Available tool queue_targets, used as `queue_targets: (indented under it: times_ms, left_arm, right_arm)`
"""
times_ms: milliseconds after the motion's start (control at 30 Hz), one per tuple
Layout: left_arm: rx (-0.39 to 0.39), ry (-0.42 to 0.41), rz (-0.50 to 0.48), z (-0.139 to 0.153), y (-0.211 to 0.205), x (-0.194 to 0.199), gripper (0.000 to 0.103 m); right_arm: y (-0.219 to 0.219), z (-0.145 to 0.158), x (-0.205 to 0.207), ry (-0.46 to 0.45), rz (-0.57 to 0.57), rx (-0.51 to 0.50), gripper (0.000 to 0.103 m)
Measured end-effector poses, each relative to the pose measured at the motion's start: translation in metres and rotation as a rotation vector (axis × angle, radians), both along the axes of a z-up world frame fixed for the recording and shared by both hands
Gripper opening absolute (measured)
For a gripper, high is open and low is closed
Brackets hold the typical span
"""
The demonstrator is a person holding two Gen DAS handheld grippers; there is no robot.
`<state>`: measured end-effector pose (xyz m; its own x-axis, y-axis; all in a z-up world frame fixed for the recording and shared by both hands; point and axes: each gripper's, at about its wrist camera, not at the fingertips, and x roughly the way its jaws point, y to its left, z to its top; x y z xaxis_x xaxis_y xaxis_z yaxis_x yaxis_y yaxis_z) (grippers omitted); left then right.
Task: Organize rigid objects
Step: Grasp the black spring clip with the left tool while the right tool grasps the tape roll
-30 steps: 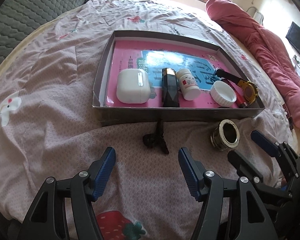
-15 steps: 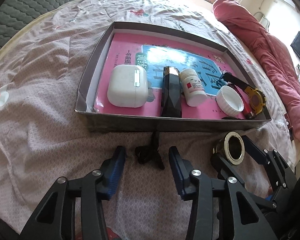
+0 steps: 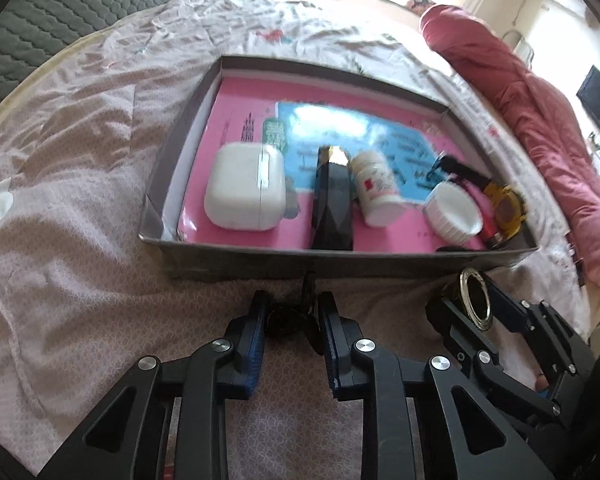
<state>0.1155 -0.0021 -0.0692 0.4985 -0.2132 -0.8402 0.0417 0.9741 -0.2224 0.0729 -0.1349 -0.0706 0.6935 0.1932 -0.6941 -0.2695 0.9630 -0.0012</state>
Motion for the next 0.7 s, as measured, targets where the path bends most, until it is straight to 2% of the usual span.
queue_targets:
  times_ms: [233, 433, 700]
  left_arm:
    - [-0.017, -0.065, -0.021, 0.028, 0.0, -0.013, 0.025]
    - [-0.026, -0.113, -0.024, 0.051, 0.001, -0.019, 0.025]
    - [-0.04, -0.167, -0.017, 0.075, 0.004, -0.022, 0.025]
  right_arm:
    - [-0.007, 0.026, -0.011, -0.09, -0.011, 0.03, 0.043]
    - [-0.007, 0.047, -0.022, -0.182, -0.021, 0.013, 0.043]
    - [-0.01, 0.059, -0.026, -0.237, -0.044, -0.008, 0.043]
